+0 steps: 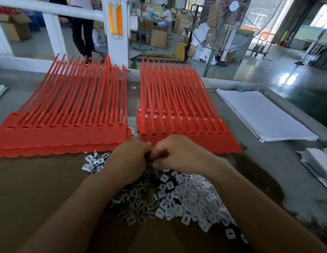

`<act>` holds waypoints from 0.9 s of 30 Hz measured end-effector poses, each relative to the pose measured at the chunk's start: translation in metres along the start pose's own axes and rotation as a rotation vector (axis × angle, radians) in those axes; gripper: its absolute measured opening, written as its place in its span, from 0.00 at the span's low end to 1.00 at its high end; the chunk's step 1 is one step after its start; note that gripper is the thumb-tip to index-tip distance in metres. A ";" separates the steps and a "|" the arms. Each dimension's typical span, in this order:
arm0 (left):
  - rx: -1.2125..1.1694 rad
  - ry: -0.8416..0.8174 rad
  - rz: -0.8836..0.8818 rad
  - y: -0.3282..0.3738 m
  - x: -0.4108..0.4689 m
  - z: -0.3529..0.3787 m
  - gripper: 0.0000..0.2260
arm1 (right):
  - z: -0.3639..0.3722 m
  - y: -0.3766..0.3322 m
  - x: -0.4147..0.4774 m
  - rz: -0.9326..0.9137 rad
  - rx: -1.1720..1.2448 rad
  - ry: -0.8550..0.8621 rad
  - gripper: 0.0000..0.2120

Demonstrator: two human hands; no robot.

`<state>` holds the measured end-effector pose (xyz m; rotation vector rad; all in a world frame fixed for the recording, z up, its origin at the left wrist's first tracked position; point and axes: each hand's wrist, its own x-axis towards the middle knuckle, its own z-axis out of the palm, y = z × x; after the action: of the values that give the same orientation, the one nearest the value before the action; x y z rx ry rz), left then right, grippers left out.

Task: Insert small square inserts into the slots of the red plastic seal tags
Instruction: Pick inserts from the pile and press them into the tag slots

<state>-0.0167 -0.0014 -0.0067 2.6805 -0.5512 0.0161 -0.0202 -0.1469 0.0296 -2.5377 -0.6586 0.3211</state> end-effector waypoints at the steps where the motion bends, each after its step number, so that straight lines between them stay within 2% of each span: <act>1: -0.031 -0.002 -0.006 -0.001 0.000 0.000 0.16 | 0.003 -0.003 -0.002 -0.034 -0.025 -0.021 0.09; 5: -0.103 -0.003 -0.026 -0.005 0.002 0.000 0.20 | 0.015 -0.010 -0.005 -0.116 -0.166 -0.031 0.11; 8: -0.112 -0.006 -0.042 -0.007 0.004 0.000 0.21 | 0.025 -0.010 -0.004 -0.113 -0.225 -0.051 0.16; 10: -0.103 -0.007 -0.034 -0.008 0.006 0.000 0.20 | 0.029 -0.009 -0.003 -0.107 -0.201 -0.010 0.16; 13: -0.151 -0.013 -0.052 -0.007 0.005 0.000 0.20 | 0.029 -0.008 -0.004 -0.114 -0.154 0.051 0.11; 20: -0.167 0.002 -0.049 -0.005 0.005 -0.001 0.20 | 0.022 -0.008 -0.007 -0.115 -0.066 0.054 0.08; 27: -0.129 -0.007 -0.049 -0.005 0.003 -0.001 0.17 | 0.017 -0.005 -0.011 -0.069 0.112 0.204 0.05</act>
<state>-0.0119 0.0018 -0.0071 2.5683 -0.4715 -0.0420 -0.0370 -0.1421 0.0184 -2.3943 -0.6287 0.0715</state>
